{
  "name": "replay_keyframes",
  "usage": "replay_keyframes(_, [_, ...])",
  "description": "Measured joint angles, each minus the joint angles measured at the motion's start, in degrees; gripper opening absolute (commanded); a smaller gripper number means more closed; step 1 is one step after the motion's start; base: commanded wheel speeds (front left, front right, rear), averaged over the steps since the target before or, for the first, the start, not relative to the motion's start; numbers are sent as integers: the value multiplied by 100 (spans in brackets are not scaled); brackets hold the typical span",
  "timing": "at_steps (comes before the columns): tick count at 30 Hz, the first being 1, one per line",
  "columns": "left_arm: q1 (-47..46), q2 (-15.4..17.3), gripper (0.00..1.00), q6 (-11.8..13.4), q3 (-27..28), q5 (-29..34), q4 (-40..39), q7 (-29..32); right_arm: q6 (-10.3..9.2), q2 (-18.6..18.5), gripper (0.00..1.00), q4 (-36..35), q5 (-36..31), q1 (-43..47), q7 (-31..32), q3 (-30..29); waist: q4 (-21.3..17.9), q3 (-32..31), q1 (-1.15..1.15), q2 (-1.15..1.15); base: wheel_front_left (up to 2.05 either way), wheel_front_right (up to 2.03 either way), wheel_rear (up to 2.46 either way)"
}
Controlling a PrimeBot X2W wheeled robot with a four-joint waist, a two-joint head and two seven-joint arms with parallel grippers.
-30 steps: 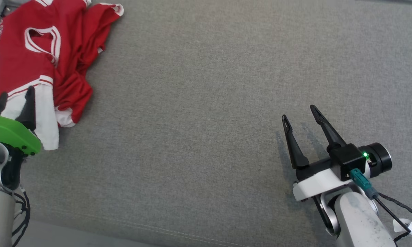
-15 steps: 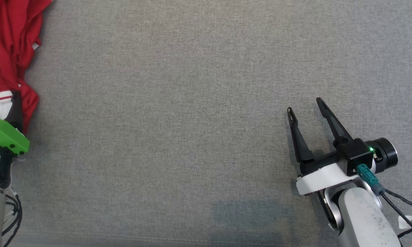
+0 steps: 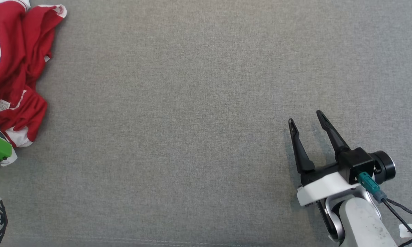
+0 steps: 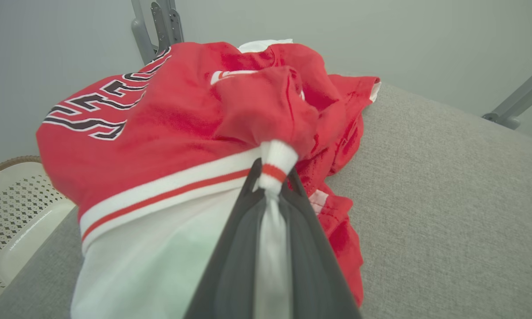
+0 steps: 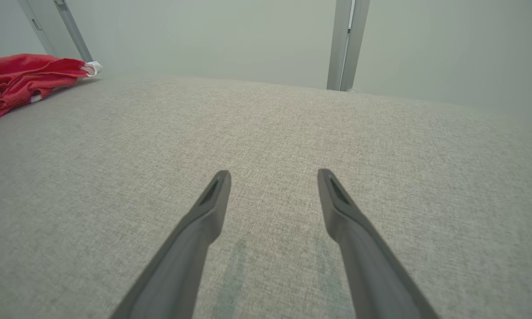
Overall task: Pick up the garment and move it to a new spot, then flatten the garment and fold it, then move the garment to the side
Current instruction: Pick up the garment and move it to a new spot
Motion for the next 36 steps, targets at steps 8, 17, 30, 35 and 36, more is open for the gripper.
replay_keyframes(8, [373,301,0,176,94,108,-962,-292,0,-1,100,80,257,410,0,-14,-2,-572,0,0,0,0,0])
replay_keyframes(17, [653,472,0,787,-63,153,-4001,464,0,-2,100,104,595,697,0,86,-140,-1321,0,0,0,0,0])
replay_keyframes(30, [389,-503,0,1435,-989,-299,-6044,1595,1,4,100,82,790,790,0,189,-1039,-1667,0,0,0,0,0])
replay_keyframes(35, [11,-1368,0,1411,-1753,-307,-5484,1763,0,-8,100,46,861,744,0,179,-1506,-1593,0,0,0,0,0])
replay_keyframes(36, [-66,-1545,0,1407,-1882,-283,-5322,1768,0,-4,100,32,882,729,-1,188,-1595,-1567,0,0,0,0,0])
